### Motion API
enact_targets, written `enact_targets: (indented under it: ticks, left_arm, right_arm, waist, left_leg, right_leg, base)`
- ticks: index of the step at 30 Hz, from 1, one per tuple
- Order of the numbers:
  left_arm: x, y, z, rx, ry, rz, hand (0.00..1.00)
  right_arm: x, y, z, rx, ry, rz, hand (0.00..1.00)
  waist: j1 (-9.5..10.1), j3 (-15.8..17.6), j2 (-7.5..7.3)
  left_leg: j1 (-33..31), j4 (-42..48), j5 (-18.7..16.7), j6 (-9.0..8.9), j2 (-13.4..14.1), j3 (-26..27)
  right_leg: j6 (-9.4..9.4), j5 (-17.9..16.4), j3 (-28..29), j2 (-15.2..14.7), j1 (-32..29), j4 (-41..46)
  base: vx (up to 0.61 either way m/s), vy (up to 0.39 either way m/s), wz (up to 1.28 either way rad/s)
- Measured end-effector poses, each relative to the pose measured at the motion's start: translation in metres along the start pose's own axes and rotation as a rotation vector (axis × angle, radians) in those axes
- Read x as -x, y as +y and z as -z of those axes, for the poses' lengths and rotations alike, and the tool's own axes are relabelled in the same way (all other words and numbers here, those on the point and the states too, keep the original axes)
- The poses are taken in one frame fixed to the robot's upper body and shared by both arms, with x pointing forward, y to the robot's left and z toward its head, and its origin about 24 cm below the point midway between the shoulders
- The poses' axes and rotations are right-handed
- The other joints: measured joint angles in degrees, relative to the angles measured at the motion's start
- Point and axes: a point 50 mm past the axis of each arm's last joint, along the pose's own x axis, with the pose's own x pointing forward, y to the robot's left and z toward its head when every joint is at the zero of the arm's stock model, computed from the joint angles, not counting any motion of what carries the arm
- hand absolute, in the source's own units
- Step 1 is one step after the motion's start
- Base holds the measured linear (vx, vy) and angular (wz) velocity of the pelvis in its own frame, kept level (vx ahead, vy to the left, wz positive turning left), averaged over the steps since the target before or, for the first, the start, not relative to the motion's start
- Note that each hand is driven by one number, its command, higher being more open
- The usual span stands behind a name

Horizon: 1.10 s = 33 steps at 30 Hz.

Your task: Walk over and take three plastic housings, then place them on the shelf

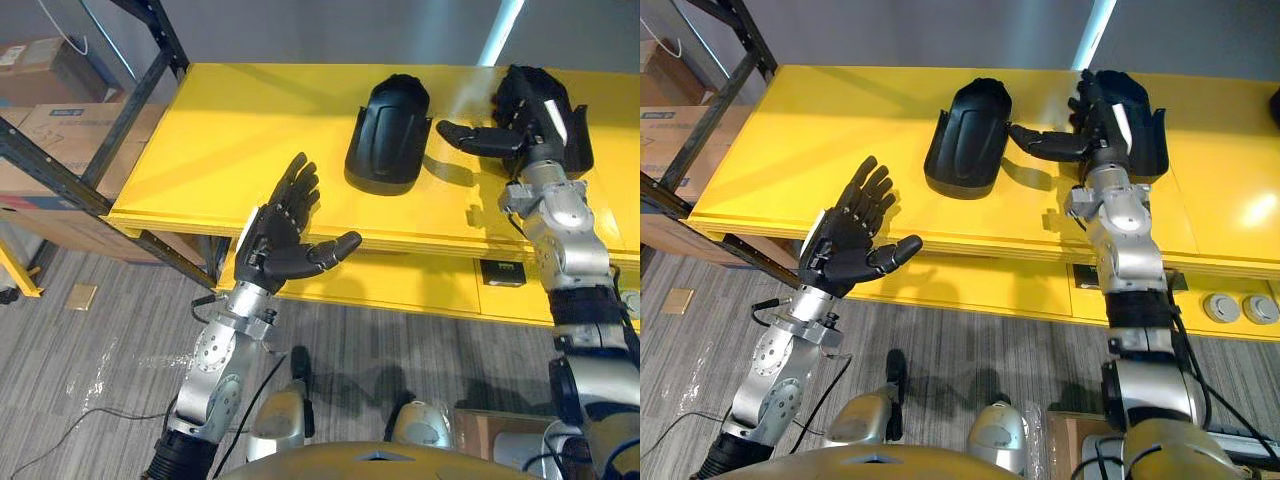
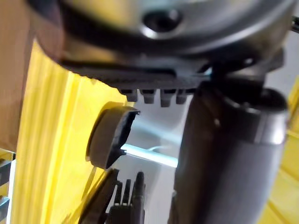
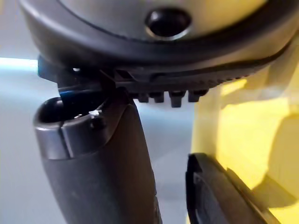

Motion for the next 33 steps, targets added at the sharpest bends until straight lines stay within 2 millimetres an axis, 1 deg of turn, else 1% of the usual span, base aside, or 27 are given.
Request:
enact_targets:
  ticks: [2,3,4,5,9,14,18,21,25,30,33]
  left_arm:
    - [-0.004,-0.001,-0.002,-0.004,-0.011,0.014,1.00]
    - [-0.005,-0.001,-0.003,-0.005,-0.012,0.017,1.00]
    - [-0.005,-0.001,-0.004,-0.010,-0.012,0.024,1.00]
    - [-0.005,0.000,-0.004,-0.015,-0.010,0.027,1.00]
    - [-0.005,-0.001,-0.001,-0.023,0.015,0.051,1.00]
    - [-0.003,0.003,0.007,-0.020,0.050,0.041,1.00]
    - [-0.003,0.003,0.007,-0.019,0.052,0.039,1.00]
    - [-0.003,0.004,0.007,-0.018,0.050,0.033,1.00]
    - [-0.004,0.005,0.007,-0.018,0.048,0.011,1.00]
    - [-0.004,0.006,0.006,-0.020,0.045,-0.012,1.00]
    - [-0.005,0.007,0.006,-0.021,0.042,-0.025,1.00]
  right_arm:
    - [-0.008,0.003,0.001,-0.009,0.039,-0.021,1.00]
    - [-0.009,0.004,0.001,-0.009,0.048,-0.027,1.00]
    - [-0.013,0.007,0.001,-0.007,0.064,-0.044,1.00]
    - [-0.017,0.010,-0.001,-0.004,0.075,-0.061,1.00]
    - [-0.026,0.015,-0.010,0.002,0.084,-0.079,1.00]
    - [-0.035,0.012,-0.015,-0.008,0.128,-0.054,1.00]
    - [-0.040,0.011,-0.015,-0.010,0.169,-0.034,1.00]
    - [-0.043,0.008,-0.015,-0.014,0.198,-0.002,1.00]
    - [-0.050,0.009,-0.030,-0.024,0.176,0.008,1.00]
    - [-0.055,0.009,-0.037,-0.023,0.181,0.011,1.00]
    - [-0.058,0.010,-0.041,-0.016,0.181,0.014,1.00]
  waist:
    - [0.74,0.00,0.01]
    - [0.76,0.00,0.01]
    - [1.01,0.01,0.01]
    - [1.20,0.01,0.02]
    - [2.08,0.02,0.03]
    - [2.57,0.08,-0.03]
    - [2.79,0.18,-0.13]
    - [2.94,0.52,-0.17]
    - [3.10,2.59,0.26]
    - [3.77,3.77,0.48]
    - [3.79,4.55,0.56]
  left_leg:
    - [0.45,-0.01,0.08,-0.07,-0.07,-0.52]
    - [0.55,-0.03,0.10,-0.08,-0.07,-0.69]
    - [0.82,-0.15,-0.13,0.20,-0.06,-0.82]
    - [1.05,-0.20,-0.33,-0.09,-0.04,-0.88]
    - [1.16,-0.21,-0.09,-0.02,0.16,-1.18]
    - [1.07,-0.21,0.14,-0.07,0.24,-1.50]
    - [1.06,-0.17,0.21,-0.10,0.19,-1.71]
    - [1.11,-0.07,0.33,-0.31,0.15,-2.24]
    - [1.16,-0.05,0.49,-0.47,0.30,-2.52]
    - [0.39,0.01,0.99,-0.55,0.07,-2.98]
    - [0.10,0.02,1.21,-0.55,0.00,-3.54]
  right_leg:
    - [-0.07,-0.09,-0.18,0.00,0.74,-0.01]
    - [-0.11,-0.13,-0.20,0.01,0.98,-0.04]
    - [-0.15,-0.18,-0.20,0.05,1.29,-0.06]
    - [-0.15,-0.23,-0.21,0.07,1.57,-0.09]
    - [-0.07,-0.49,-0.19,0.36,1.85,-0.12]
    - [-0.12,-0.49,-0.27,0.48,1.86,0.04]
    - [-0.33,-0.54,-0.36,0.42,1.85,0.39]
    - [-0.54,-1.31,-0.56,0.22,1.78,1.53]
    - [-0.49,-2.90,-0.69,-0.10,1.25,3.64]
    - [-0.93,-3.99,-0.91,-0.87,-0.22,6.15]
    - [-1.08,-4.44,-1.35,-1.06,-0.34,6.83]
  base:
    - [0.01,-0.038,0.10]
    - [-0.01,-0.039,0.11]
    - [-0.02,-0.030,0.07]
    - [-0.03,-0.028,0.04]
    - [-0.01,-0.019,0.01]
    - [0.00,-0.039,0.03]
    - [0.02,-0.032,0.02]
    - [0.02,-0.051,0.09]
    - [-0.01,-0.049,0.04]
    - [0.03,-0.034,0.05]
    - [0.03,-0.023,0.11]
